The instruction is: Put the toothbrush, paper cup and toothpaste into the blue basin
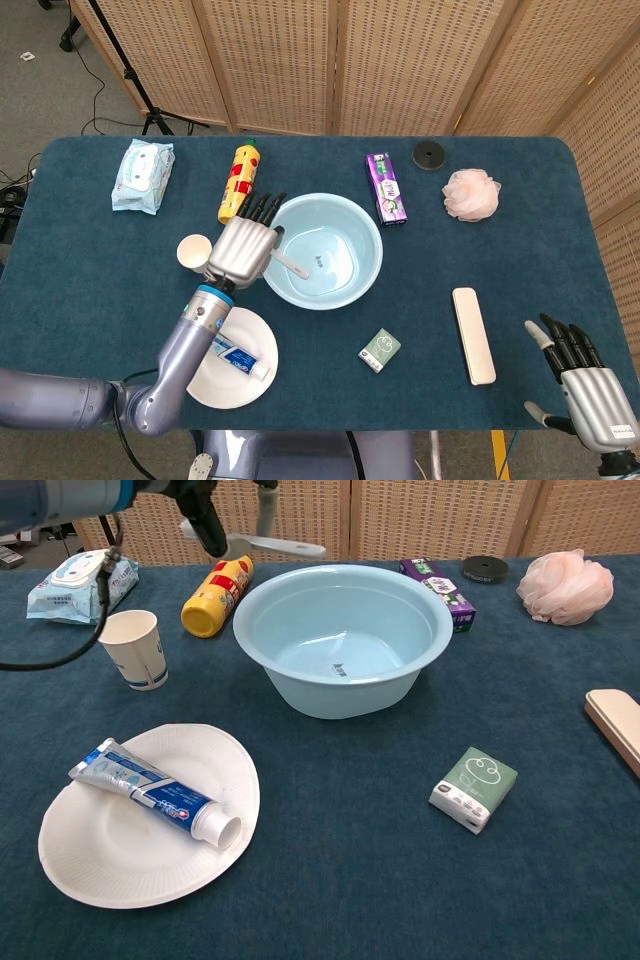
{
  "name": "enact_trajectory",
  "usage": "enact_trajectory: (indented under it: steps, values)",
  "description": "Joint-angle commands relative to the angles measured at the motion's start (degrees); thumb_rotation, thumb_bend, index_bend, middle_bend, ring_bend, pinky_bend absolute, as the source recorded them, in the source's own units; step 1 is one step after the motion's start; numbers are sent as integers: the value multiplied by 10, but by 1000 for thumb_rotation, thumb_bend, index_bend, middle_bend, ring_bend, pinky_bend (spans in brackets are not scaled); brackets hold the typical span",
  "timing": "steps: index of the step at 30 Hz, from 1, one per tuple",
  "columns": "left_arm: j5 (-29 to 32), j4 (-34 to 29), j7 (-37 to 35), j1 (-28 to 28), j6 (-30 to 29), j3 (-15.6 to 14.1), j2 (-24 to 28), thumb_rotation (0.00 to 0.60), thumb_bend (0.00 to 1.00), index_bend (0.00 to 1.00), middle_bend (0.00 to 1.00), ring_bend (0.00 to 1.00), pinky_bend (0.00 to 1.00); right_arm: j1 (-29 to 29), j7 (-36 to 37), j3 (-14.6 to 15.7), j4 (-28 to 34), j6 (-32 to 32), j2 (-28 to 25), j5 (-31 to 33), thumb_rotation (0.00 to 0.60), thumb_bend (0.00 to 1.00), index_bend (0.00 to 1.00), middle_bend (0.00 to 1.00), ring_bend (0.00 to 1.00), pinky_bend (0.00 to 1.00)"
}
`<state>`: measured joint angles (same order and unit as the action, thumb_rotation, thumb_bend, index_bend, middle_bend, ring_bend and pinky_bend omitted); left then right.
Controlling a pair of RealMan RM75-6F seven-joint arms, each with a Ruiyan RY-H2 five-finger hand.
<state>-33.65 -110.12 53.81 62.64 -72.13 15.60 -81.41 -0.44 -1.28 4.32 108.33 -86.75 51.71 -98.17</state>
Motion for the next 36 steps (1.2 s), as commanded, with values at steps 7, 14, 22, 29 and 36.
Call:
enact_trajectory:
  steps: [7, 14, 22, 29, 36]
  values:
    - [29, 30, 24, 27, -19, 3, -50, 600, 437, 695, 0, 0, 33, -3, 5, 4, -3, -5, -2, -8, 600, 92, 0, 0, 0, 0]
    - [47, 82, 26, 45, -6, 7, -92, 600, 436, 695, 0, 0, 33, -8, 16, 4, -8, -9, -5, -1, 600, 93, 0, 0, 0, 0]
    - [67, 126, 42, 63, -6, 11, -133, 600, 400, 402, 0, 0, 32, -9, 36, 3, -18, -9, -9, 12, 600, 92, 0, 0, 0, 0]
    - [59, 135, 29, 56, -10, 9, -143, 600, 229, 27, 0, 0, 33, -14, 36, 4, -18, -14, -10, 10, 600, 91, 0, 0, 0, 0]
    - [61, 119, 18, 38, -5, 4, -120, 600, 203, 26, 0, 0, 32, -14, 29, 4, -16, -14, -8, 8, 600, 90, 0, 0, 0, 0]
